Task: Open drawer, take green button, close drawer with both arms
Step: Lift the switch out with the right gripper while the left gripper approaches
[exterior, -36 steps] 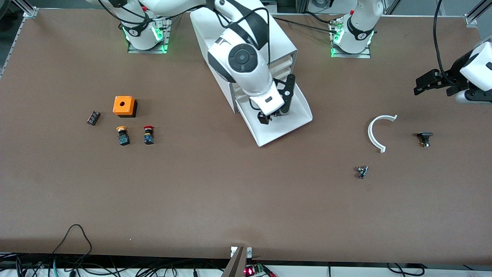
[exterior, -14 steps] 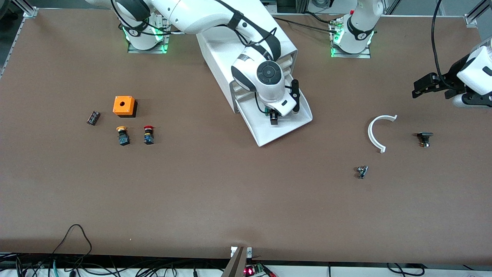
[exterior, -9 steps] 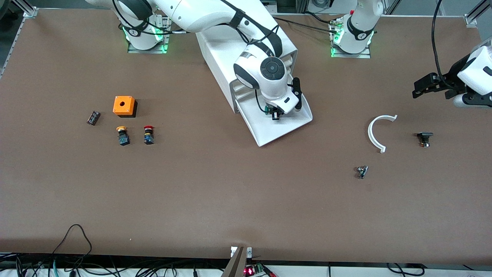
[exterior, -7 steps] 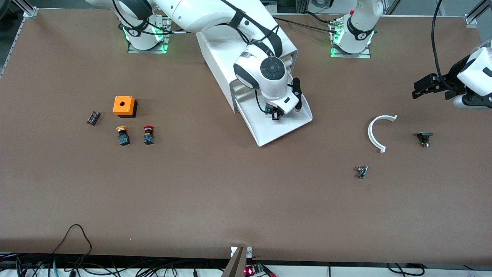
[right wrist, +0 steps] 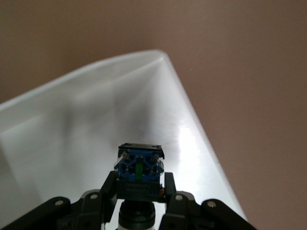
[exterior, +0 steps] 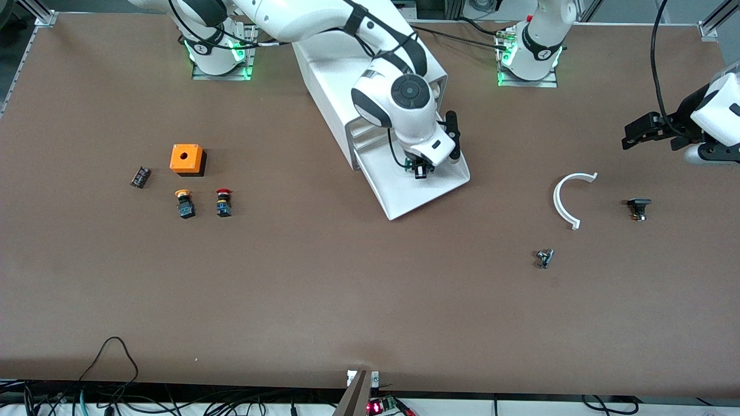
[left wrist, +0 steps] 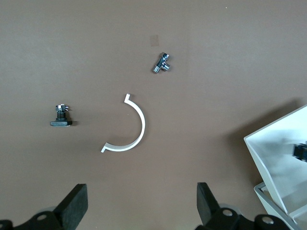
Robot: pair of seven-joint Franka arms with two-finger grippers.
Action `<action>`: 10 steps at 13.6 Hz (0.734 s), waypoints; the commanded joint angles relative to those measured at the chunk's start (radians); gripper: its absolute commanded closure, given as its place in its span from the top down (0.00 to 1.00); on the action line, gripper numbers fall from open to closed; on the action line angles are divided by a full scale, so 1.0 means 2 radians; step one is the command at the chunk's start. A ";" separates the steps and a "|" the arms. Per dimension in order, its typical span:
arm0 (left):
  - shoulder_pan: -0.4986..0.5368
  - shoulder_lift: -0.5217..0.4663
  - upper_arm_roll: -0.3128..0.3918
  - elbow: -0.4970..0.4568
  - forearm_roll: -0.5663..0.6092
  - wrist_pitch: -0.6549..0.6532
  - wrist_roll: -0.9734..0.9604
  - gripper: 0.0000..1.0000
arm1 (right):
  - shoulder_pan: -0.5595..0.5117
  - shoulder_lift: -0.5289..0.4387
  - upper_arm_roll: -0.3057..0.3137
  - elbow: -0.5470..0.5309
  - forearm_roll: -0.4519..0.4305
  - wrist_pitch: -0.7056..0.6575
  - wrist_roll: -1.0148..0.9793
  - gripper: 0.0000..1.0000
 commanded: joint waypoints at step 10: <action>-0.017 0.075 -0.018 -0.010 0.007 0.033 -0.062 1.00 | -0.104 -0.176 -0.048 -0.136 -0.047 -0.045 0.272 0.24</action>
